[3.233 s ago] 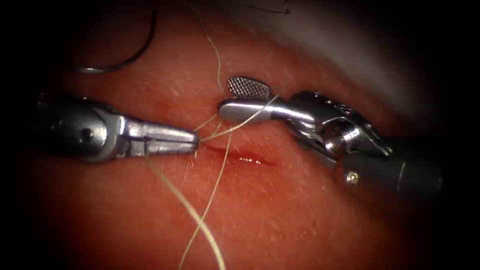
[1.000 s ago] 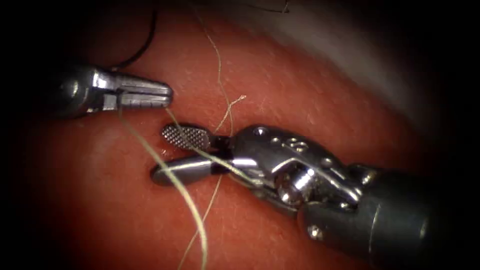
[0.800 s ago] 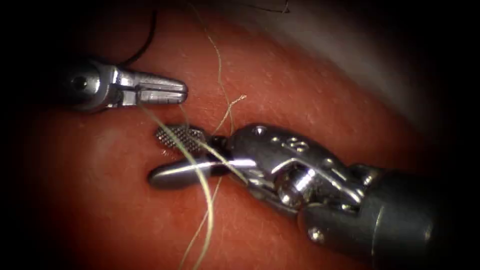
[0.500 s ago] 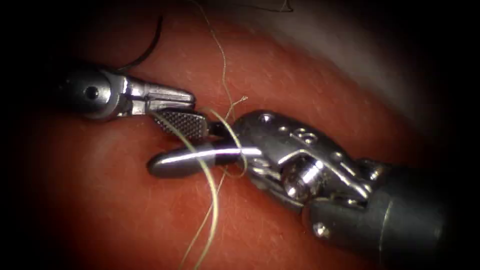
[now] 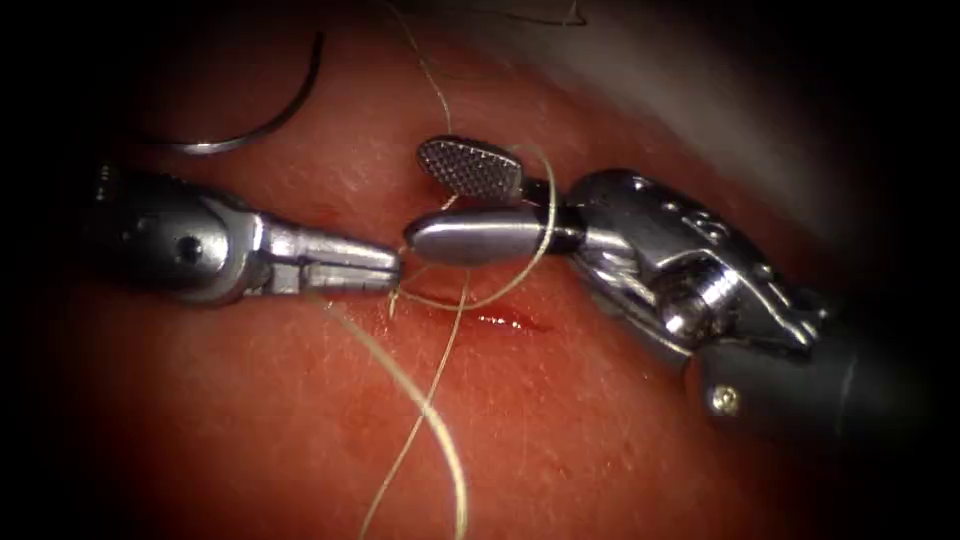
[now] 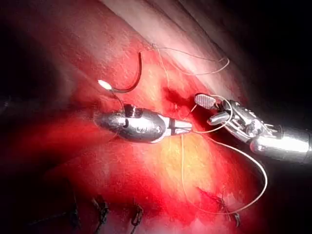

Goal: Wound Closure

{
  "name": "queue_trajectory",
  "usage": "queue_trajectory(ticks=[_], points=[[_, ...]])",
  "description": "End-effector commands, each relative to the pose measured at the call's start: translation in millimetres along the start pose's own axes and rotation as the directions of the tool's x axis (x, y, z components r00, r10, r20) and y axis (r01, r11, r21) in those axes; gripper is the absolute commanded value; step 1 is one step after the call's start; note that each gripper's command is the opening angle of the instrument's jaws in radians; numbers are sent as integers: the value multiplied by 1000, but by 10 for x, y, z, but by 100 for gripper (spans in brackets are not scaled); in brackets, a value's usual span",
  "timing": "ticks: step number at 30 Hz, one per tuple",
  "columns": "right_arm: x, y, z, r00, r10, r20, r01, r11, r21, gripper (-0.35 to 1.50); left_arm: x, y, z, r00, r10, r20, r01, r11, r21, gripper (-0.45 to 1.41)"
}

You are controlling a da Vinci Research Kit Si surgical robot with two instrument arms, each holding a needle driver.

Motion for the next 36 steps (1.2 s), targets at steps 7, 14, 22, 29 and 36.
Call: queue_trajectory(ticks=[7,14,22,29,36], points=[[-10,25,-13,997,43,-58,-51,987,-155,79,17,21,18,1000,-16,-13,15,1000,-20,-35],[-15,36,-36,997,61,-44,-70,960,-270,79,20,30,29,1000,-15,-18,14,999,-31,-35],[-44,53,-42,993,100,-55,-113,932,-343,84,20,31,33,1000,-14,-17,13,999,-37,-35],[-56,53,-31,989,140,-39,-145,927,-347,84,18,31,33,1000,-13,-15,12,999,-39,-35],[-55,61,-18,990,136,-44,-143,924,-355,84,18,31,33,1000,-13,-15,12,999,-40,-35]])
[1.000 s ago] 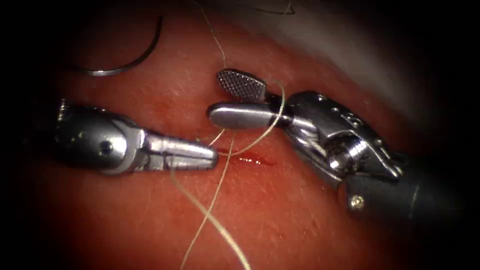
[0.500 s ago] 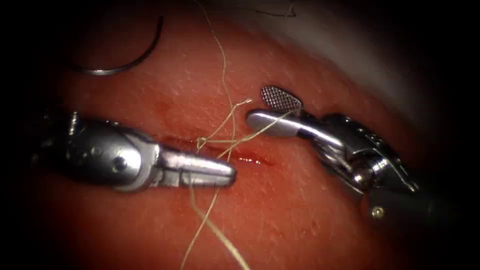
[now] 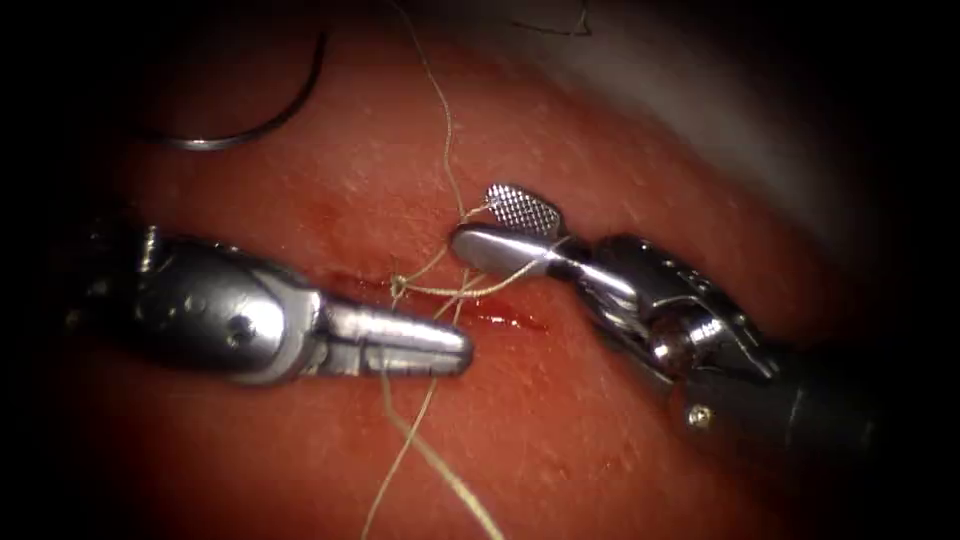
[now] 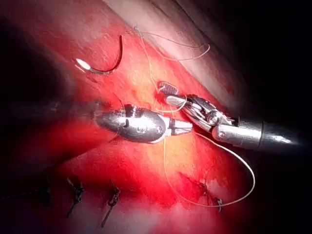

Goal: Wound Closure

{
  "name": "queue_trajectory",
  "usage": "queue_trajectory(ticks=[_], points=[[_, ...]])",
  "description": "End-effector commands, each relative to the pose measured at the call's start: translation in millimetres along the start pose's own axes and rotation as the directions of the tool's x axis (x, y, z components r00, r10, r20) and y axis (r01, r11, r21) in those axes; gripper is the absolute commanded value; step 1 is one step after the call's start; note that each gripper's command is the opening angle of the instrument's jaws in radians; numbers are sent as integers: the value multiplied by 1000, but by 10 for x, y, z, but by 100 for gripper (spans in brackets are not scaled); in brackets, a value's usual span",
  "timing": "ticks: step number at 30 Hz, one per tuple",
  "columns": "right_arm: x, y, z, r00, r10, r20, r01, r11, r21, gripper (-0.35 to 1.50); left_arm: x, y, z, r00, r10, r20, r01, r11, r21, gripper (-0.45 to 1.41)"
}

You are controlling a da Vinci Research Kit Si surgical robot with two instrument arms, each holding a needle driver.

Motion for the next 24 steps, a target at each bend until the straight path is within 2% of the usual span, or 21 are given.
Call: queue_trajectory(ticks=[1,5,7,8,9,10,17,24], points=[[-3,1,11,1000,-1,-2,1,1000,2,84,-6,3,4,1000,-1,0,1,1000,-1,-35],[-2,-1,13,1000,1,-4,-1,1000,-1,76,-6,3,4,1000,-1,-1,1,1000,-2,-35],[0,-3,13,1000,3,-5,-3,1000,4,54,-7,2,4,1000,-1,-1,1,1000,-2,-35],[0,-4,13,1000,3,0,-3,1000,9,41,-7,2,4,1000,0,-1,0,1000,-2,-35],[-1,-4,13,1000,3,7,-3,1000,15,19,-7,3,3,1000,0,-1,0,1000,-3,-35],[-2,-3,11,1000,1,18,-2,999,33,-35,-7,3,3,1000,0,2,0,1000,-5,-35],[3,-9,3,999,-22,25,20,998,61,-35,-8,-1,-5,1000,-1,-2,1,1000,-12,-35],[18,-54,-9,992,-123,-4,123,985,123,-35,8,-32,-53,999,-31,14,30,999,36,-35]])
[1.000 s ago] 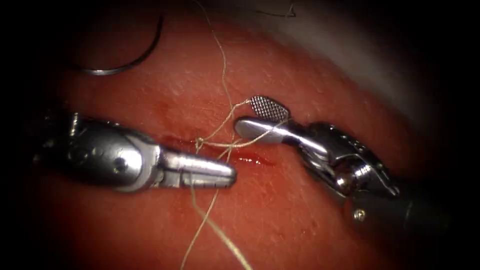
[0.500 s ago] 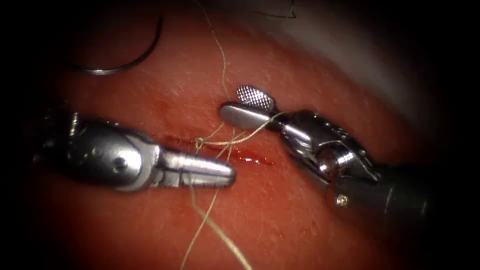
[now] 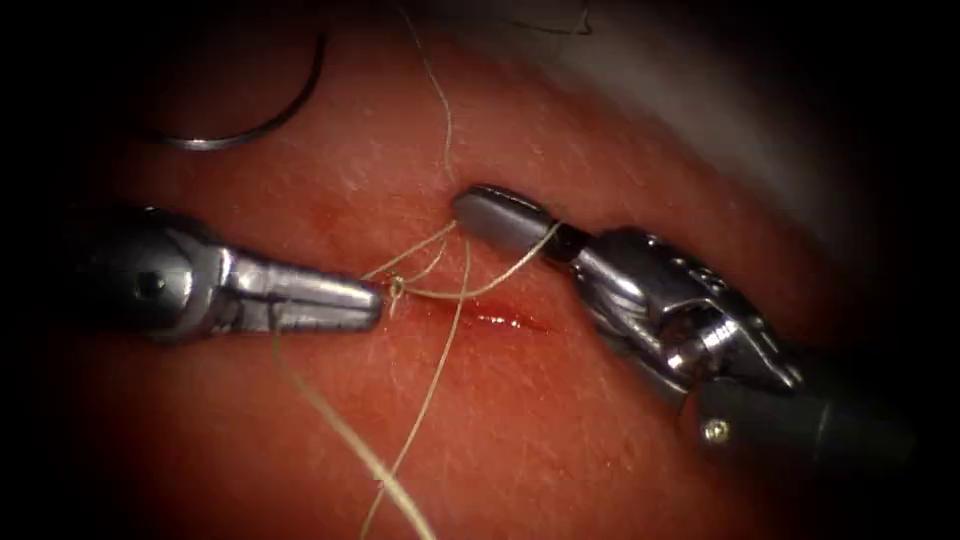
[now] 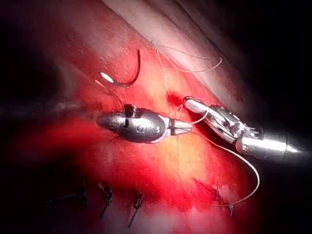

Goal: Wound Closure

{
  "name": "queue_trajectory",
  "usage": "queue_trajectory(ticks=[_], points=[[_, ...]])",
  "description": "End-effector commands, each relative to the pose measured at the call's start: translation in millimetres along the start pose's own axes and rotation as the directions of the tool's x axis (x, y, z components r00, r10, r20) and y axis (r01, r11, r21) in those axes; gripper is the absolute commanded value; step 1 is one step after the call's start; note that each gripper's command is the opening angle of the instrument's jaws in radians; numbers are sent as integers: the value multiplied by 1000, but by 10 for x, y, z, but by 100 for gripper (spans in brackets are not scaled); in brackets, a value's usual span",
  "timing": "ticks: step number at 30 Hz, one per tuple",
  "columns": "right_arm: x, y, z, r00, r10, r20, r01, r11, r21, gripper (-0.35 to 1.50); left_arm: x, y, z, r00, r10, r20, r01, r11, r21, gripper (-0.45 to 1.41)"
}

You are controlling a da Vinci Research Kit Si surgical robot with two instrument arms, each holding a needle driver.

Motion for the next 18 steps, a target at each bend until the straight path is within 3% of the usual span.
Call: queue_trajectory(ticks=[1,7,18], points=[[3,-15,6,999,-34,-1,34,999,18,-35,-5,-2,-1,1000,-13,2,13,1000,8,-35],[-13,-35,5,996,-88,30,86,995,52,-35,-10,-47,-27,997,-59,43,57,997,53,-35],[-43,-36,-4,990,-120,81,115,991,65,-35,-39,-157,-2,990,-102,99,91,990,106,-35]])
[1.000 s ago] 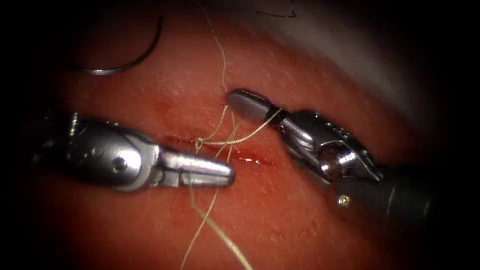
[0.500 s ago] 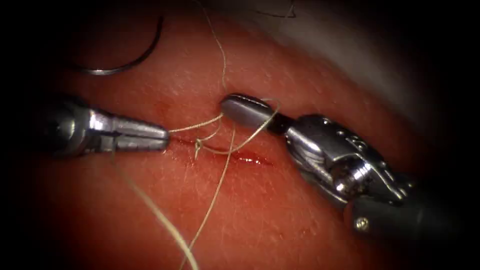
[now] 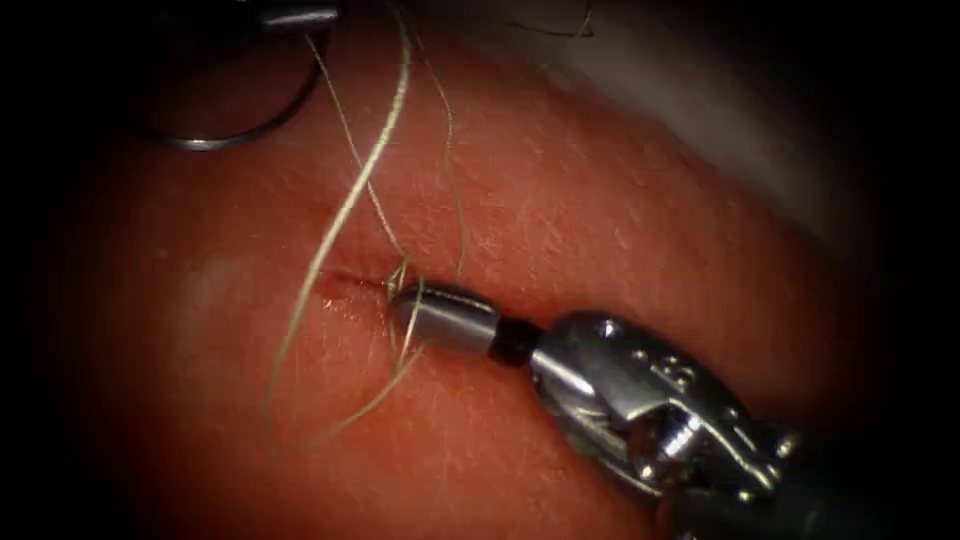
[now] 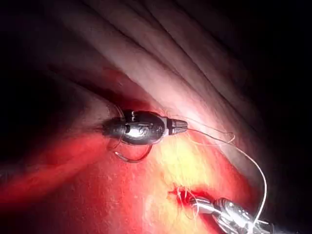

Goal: Wound Closure

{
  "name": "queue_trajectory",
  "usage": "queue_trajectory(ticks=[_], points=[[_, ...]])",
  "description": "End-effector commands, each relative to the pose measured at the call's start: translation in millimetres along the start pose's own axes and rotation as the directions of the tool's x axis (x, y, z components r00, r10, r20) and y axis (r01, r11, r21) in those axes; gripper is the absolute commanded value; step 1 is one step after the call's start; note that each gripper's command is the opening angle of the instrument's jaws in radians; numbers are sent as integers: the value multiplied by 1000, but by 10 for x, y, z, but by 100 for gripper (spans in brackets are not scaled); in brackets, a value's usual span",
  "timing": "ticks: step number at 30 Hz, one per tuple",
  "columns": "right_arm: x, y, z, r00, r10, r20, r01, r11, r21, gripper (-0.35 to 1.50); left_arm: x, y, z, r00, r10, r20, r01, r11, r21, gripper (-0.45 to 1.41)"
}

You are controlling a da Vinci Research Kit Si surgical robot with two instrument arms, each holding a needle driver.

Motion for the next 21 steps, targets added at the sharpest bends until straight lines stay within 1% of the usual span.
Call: queue_trajectory(ticks=[1,5,9,10,13,17,21], points=[[-7,-1,6,1000,0,3,0,1000,7,-35,-6,-7,9,1000,-2,4,2,1000,6,-35],[-13,-7,2,1000,-3,12,3,1000,16,-35,-5,-33,22,1000,-5,19,4,1000,24,-35],[-21,-14,-3,1000,-6,24,5,1000,24,-35,0,-40,39,999,-12,29,12,1000,16,-35],[-26,-19,-7,1000,-8,30,7,1000,30,-35,-3,-36,45,999,-11,45,10,1000,17,-35],[-34,-25,-13,999,-12,46,11,999,35,-35,-7,-33,49,999,-13,46,12,1000,17,-35],[-47,-34,-19,998,-19,55,17,999,47,-35,0,-44,56,999,14,49,-15,1000,22,-35],[-50,-39,-20,998,-20,57,17,999,51,-35,11,-58,68,998,29,53,-31,999,36,-35]])
